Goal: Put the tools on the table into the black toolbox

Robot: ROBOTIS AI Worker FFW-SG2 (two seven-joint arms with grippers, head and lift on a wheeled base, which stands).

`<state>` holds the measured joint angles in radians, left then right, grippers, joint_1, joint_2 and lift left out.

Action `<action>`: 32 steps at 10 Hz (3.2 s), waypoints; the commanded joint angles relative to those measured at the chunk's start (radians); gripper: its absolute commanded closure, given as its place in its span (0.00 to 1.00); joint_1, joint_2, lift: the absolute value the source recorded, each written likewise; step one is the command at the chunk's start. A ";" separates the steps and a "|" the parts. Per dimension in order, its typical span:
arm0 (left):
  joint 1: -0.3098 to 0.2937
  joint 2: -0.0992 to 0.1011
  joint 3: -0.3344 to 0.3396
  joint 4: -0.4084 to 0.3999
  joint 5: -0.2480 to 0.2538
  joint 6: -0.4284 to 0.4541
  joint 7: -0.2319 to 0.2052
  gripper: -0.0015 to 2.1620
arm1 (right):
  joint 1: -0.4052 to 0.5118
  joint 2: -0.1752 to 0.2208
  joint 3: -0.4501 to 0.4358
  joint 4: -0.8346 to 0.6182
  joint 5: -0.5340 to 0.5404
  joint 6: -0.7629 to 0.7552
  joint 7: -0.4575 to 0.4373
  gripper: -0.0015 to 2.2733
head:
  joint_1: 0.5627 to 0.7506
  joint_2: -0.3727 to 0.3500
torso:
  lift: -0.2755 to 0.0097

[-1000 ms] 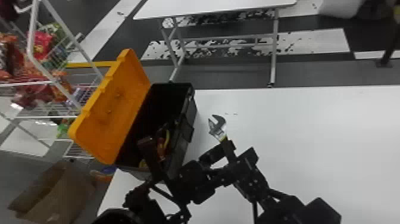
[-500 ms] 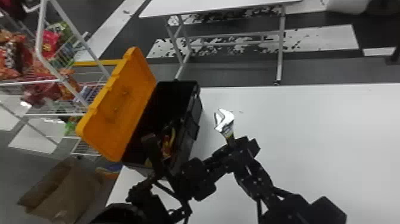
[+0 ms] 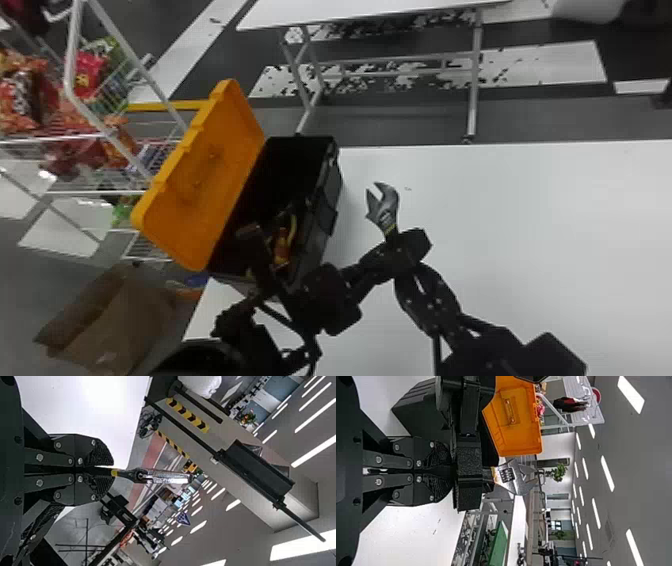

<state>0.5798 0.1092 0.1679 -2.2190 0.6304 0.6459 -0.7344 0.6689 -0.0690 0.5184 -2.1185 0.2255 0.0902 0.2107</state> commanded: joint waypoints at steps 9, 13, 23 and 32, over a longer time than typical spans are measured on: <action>0.002 -0.008 0.082 -0.011 0.002 -0.015 0.004 0.99 | 0.089 -0.003 -0.060 0.002 -0.021 -0.131 -0.033 0.08 | 0.70 0.97 | 0.70; -0.015 -0.013 0.203 -0.018 -0.046 -0.085 0.030 0.99 | 0.138 -0.006 -0.161 0.037 -0.106 -0.247 -0.031 0.08 | 0.70 1.00 | 0.70; -0.192 -0.016 0.188 0.216 -0.433 -0.398 0.239 0.99 | 0.199 -0.005 -0.250 0.089 -0.158 -0.401 -0.027 0.08 | 0.70 1.00 | 0.70; -0.035 -0.020 0.136 0.200 -0.425 -0.628 0.352 0.02 | 0.235 0.034 -0.393 0.115 -0.273 -0.490 -0.025 0.08 | 0.70 1.00 | 0.70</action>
<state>0.5173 0.0891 0.3090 -2.0065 0.1945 0.0468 -0.3824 0.8997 -0.0380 0.1421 -2.0040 -0.0368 -0.3901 0.1863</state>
